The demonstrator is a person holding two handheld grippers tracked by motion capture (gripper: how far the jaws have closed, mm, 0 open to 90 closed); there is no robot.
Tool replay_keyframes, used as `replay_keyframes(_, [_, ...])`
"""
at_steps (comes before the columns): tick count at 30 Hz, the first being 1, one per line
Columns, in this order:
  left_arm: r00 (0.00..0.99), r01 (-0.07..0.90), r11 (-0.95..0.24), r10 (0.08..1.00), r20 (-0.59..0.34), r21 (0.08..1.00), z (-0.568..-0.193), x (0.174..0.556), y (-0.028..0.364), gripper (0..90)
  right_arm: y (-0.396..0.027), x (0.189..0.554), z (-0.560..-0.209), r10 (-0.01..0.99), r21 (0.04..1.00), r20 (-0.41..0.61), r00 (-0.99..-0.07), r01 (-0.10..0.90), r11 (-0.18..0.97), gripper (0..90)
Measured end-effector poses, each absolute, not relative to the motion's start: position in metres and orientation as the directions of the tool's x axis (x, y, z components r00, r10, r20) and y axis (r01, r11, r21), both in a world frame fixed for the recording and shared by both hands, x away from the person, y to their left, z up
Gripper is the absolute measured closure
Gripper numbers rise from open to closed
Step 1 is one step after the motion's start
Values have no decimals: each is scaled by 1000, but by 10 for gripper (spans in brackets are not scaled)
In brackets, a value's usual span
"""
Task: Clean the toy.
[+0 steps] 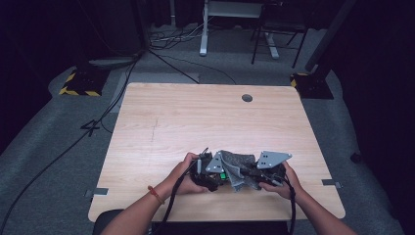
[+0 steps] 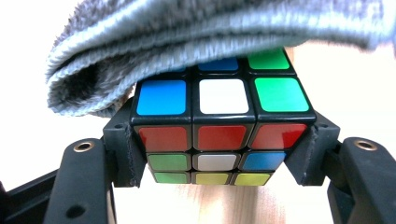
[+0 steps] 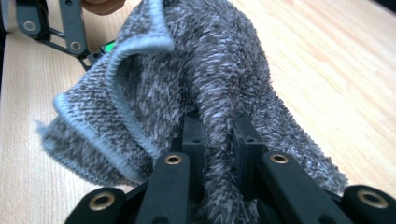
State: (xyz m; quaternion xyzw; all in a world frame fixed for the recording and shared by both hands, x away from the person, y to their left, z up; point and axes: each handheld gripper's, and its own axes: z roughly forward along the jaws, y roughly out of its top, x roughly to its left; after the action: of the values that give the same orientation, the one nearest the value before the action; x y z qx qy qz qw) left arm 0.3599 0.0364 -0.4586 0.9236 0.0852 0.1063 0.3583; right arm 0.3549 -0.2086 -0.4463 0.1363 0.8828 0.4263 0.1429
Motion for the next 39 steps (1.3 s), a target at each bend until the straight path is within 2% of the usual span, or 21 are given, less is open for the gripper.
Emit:
replay_keyframes(4, [960,75,-740,236,153,669,-458,361,29,340,-202,348,-438,343,790,-183,-921,69,609,793])
replay_keyframes(12, [960,59,-744,226,168,666,-456,361,14,339,-184,340,-422,287,799,-207,-935,7,602,791])
replay_keyframes(18, [958,69,-746,235,165,662,-456,362,18,340,-183,348,-425,330,781,-222,-917,35,624,791])
replay_keyframes(31, [959,59,-733,231,167,677,-448,361,31,340,-214,356,-439,381,764,-157,-911,132,631,793])
replay_keyframes(39, [960,51,-756,216,175,653,-451,359,24,339,-199,343,-428,331,791,-198,-923,49,609,793])
